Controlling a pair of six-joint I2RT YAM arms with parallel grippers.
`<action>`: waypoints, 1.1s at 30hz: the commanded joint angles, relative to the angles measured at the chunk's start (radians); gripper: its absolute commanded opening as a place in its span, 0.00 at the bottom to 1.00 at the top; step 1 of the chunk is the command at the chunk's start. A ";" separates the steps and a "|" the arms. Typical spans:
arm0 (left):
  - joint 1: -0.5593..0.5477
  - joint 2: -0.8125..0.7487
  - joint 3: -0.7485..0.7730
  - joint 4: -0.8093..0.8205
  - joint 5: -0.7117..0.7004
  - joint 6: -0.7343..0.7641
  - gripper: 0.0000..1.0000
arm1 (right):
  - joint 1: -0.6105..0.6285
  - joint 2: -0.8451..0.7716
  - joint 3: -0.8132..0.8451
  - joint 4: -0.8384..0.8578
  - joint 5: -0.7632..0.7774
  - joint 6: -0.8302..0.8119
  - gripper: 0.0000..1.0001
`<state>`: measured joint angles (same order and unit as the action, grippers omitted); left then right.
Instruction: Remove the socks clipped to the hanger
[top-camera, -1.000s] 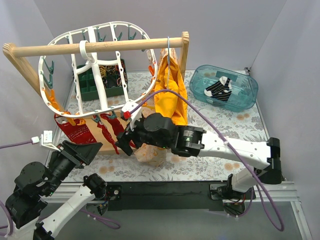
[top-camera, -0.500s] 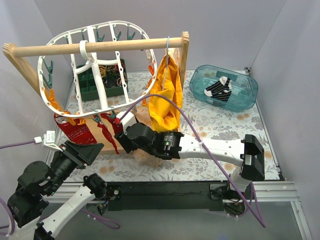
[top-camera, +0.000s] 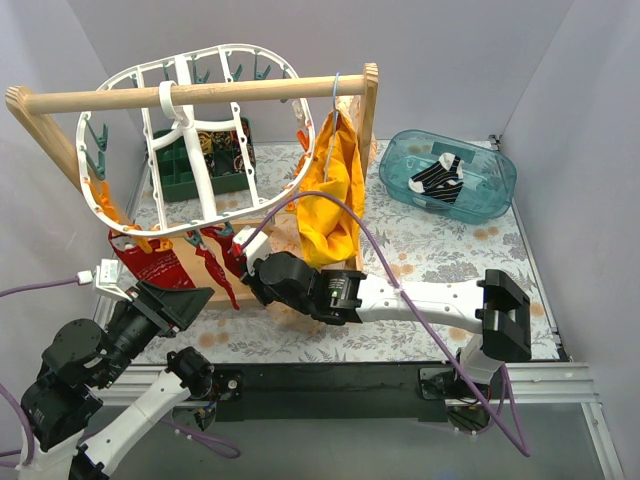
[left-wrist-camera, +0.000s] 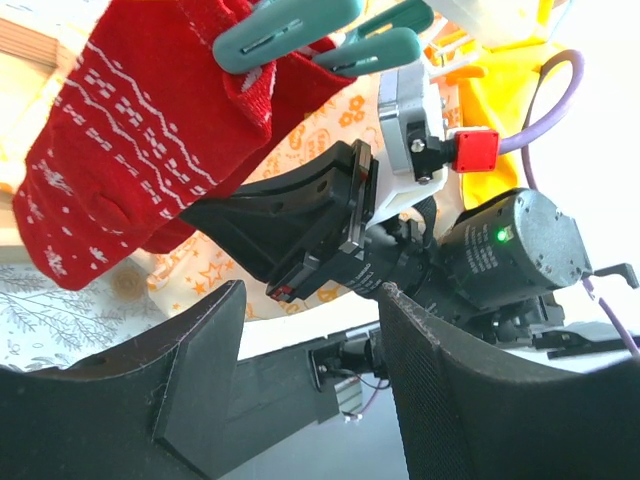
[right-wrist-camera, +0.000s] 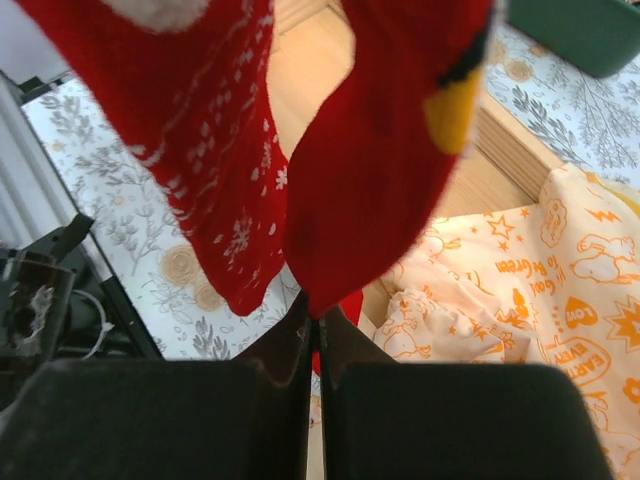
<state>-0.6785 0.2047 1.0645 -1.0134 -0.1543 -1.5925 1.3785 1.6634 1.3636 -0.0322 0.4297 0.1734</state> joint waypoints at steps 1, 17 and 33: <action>-0.003 0.030 -0.012 0.012 0.067 -0.003 0.55 | 0.001 -0.106 -0.015 0.083 -0.077 -0.029 0.01; -0.003 0.045 -0.074 0.121 0.209 0.014 0.69 | 0.001 -0.303 -0.026 0.086 -0.517 -0.094 0.01; -0.003 0.042 -0.092 0.216 0.273 0.046 0.61 | -0.001 -0.280 -0.017 0.109 -0.684 -0.100 0.01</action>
<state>-0.6785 0.2302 0.9592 -0.8139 0.1242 -1.5578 1.3766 1.3849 1.3258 0.0254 -0.1795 0.0959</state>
